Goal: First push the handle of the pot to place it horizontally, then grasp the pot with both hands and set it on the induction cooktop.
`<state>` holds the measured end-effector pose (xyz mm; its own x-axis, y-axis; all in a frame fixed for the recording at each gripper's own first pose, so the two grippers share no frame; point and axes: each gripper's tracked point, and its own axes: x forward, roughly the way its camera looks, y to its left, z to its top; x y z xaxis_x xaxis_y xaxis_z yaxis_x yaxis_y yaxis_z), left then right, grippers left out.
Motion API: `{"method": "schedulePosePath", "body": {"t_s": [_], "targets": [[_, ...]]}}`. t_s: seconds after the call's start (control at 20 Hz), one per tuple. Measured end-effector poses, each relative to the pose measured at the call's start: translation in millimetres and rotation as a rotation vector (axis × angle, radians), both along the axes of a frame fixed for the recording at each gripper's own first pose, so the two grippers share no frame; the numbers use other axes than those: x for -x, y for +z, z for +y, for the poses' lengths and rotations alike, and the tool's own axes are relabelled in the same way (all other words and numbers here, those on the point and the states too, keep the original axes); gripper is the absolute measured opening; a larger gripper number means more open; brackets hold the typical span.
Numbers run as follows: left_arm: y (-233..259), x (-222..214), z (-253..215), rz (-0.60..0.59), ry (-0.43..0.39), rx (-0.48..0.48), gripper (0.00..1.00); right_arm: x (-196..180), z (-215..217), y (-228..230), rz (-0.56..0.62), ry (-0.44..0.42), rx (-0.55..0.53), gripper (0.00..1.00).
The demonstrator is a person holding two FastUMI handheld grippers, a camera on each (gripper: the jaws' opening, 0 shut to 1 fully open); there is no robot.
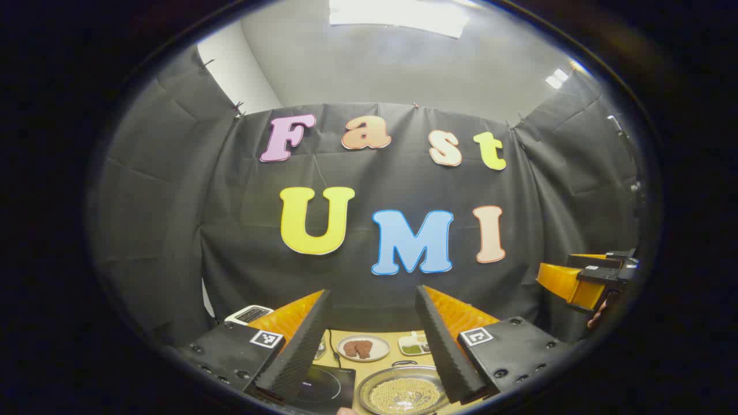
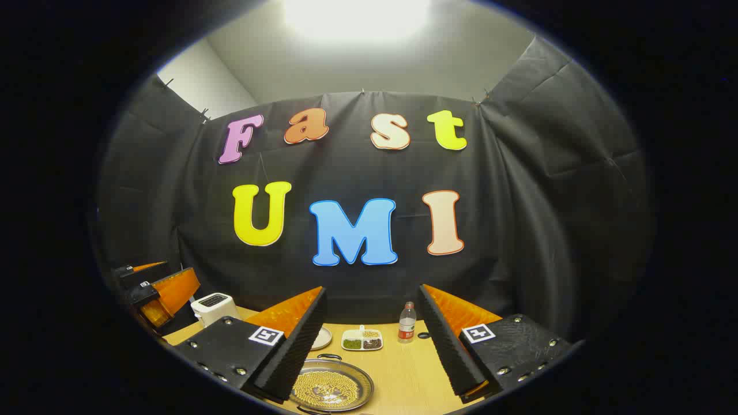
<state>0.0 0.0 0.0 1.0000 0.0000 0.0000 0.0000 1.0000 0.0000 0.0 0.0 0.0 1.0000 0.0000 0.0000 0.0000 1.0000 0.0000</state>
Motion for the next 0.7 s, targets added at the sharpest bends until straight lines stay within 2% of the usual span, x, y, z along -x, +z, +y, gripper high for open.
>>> {"method": "schedulePosePath", "body": {"t_s": [0.1,0.25,0.3,0.4,0.7], "targets": [[1,0,2,-0.006,0.002,0.010,0.93,-1,-2,2,-0.004,-0.006,0.003,0.97],[-3,-1,1,0.007,-0.009,0.024,0.99,1,-3,-1,0.002,-0.011,0.008,0.97],[-3,-1,1,0.009,-0.010,0.021,0.93,0,-1,0,0.002,-0.005,0.006,0.97],[-3,-2,4,0.008,-0.011,0.015,0.96,-1,7,1,-0.001,0.017,-0.002,0.97],[2,-9,6,0.005,-0.010,0.030,0.93,-3,18,10,-0.016,0.044,0.011,0.97]]}}
